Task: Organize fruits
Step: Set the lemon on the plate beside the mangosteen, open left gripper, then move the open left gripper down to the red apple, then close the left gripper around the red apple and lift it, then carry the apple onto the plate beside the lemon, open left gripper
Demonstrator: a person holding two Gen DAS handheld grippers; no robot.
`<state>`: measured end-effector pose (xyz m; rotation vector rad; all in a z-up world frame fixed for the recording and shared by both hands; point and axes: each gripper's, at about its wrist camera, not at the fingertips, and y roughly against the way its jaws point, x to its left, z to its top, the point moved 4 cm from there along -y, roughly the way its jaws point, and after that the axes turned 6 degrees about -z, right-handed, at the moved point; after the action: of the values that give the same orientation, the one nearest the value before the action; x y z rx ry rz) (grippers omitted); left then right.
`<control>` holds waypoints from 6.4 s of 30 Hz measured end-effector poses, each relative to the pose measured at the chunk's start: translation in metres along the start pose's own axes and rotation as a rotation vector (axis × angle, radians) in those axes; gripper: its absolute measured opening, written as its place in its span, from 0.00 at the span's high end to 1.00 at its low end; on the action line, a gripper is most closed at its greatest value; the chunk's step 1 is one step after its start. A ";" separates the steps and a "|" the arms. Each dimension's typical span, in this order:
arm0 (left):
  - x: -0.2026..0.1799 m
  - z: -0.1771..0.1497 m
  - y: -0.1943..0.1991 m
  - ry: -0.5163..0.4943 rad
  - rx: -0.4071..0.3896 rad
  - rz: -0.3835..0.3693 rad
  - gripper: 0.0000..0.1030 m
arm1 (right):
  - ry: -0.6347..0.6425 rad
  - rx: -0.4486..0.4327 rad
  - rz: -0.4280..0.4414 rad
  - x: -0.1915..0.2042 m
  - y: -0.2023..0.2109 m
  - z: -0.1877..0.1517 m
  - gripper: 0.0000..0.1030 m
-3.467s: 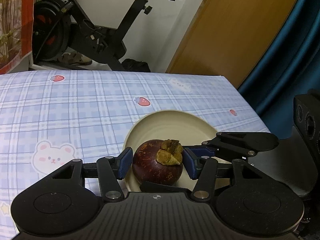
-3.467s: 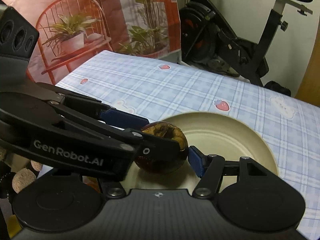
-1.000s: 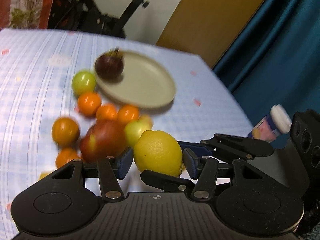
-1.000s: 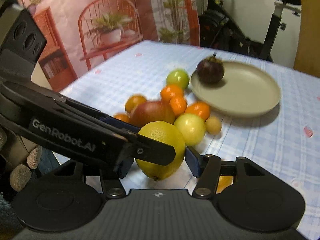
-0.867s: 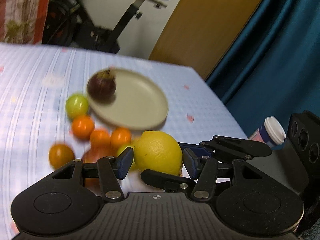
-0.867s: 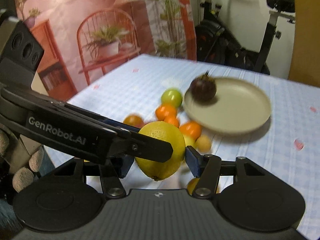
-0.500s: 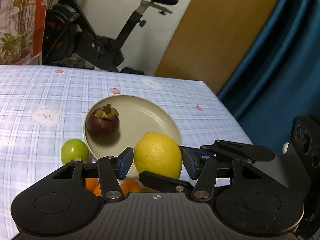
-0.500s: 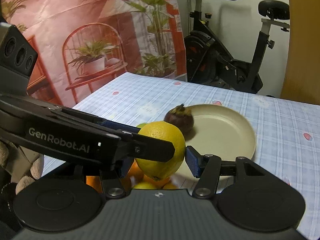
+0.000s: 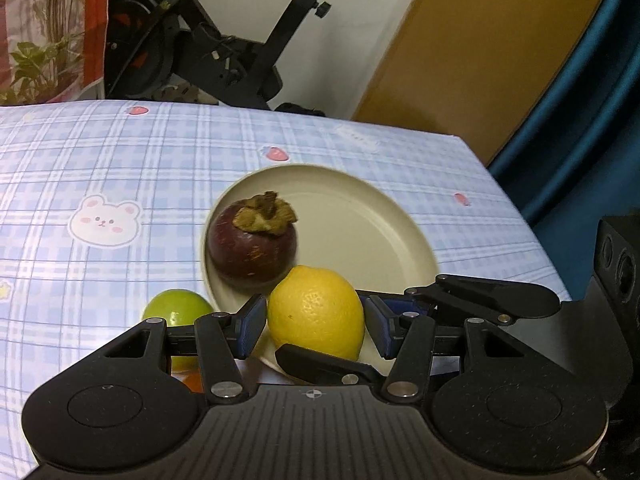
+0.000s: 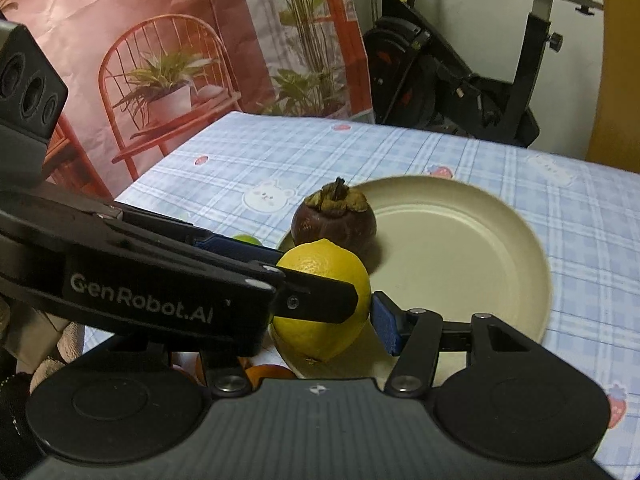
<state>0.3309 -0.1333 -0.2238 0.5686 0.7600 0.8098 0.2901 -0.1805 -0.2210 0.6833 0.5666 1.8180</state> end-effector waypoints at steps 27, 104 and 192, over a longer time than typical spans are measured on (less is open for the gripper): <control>0.018 0.007 0.033 0.004 -0.050 0.080 0.42 | 0.001 0.032 0.005 0.019 -0.014 0.015 0.35; -0.023 -0.118 0.091 -0.075 0.081 -0.022 0.35 | 0.058 -0.001 0.055 0.099 0.069 -0.100 0.33; -0.027 -0.012 0.052 -0.069 -0.057 0.040 0.31 | -0.078 -0.021 -0.095 0.002 0.052 -0.018 0.34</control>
<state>0.2866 -0.1235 -0.1844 0.5596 0.6618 0.8418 0.2423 -0.1962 -0.1993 0.6987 0.5183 1.6995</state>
